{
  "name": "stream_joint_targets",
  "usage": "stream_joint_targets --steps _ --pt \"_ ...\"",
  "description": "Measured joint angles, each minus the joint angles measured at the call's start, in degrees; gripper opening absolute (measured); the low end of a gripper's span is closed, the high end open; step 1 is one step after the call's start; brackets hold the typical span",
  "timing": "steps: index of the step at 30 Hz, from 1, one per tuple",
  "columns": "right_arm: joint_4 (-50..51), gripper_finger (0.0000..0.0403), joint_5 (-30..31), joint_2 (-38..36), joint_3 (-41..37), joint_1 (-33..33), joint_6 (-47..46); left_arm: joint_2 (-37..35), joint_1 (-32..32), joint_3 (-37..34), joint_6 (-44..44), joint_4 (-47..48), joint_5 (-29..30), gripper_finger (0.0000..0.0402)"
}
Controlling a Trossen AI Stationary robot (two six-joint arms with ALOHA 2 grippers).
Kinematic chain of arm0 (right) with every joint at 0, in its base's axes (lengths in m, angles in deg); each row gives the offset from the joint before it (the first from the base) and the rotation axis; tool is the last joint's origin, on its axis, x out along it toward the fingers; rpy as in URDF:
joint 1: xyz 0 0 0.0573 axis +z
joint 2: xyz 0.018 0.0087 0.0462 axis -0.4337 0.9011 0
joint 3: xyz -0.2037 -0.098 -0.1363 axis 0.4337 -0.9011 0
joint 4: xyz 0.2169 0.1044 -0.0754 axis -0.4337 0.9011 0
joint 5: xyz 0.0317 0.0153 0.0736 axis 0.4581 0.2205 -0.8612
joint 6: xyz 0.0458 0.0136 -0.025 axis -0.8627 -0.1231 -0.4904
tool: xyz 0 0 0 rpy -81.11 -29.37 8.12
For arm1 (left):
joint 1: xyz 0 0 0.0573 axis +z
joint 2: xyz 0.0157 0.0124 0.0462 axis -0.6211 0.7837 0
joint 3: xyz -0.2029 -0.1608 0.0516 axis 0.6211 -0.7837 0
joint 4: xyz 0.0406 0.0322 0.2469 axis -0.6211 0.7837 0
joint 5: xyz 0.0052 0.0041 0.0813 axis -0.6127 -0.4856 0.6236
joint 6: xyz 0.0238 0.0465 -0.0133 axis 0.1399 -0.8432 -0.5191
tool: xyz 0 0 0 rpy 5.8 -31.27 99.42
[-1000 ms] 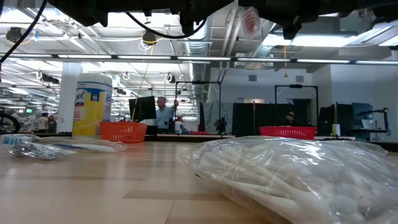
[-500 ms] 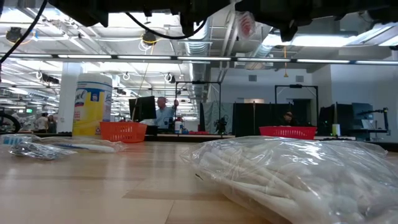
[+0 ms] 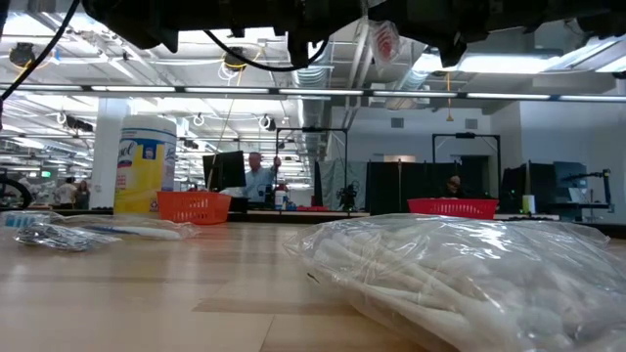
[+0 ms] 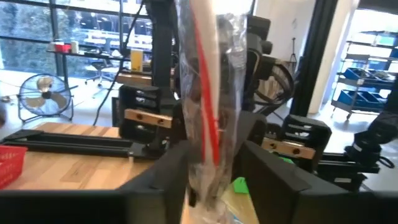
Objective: Pick & Place Travel size toiletries
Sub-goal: Put the right red toothbrush into the orange bin
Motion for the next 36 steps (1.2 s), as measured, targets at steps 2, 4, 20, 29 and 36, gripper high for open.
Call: stream_joint_targets --steps 2,4,20,29,36 --pt "0.02 0.0012 0.00 0.00 0.00 0.02 0.00 0.00 0.00 0.00 -0.02 0.15 -0.90 0.0099" --pt "0.02 0.0012 -0.04 0.00 0.00 0.04 0.00 0.00 0.00 0.00 -0.12 0.17 -1.41 0.0068" --pt "0.04 0.0088 -1.14 0.04 0.00 0.29 -0.69 -0.02 -0.46 0.00 1.48 2.27 -1.93 0.0014" --pt "0.17 0.0187 -0.97 0.07 -0.08 0.85 -3.50 -1.95 -0.59 0.01 3.23 7.90 -1.95 0.0014" --pt "-0.21 0.0269 -0.95 -0.44 0.09 0.92 -5.44 -6.43 -1.48 -0.17 3.22 19.42 4.06 0.0014"
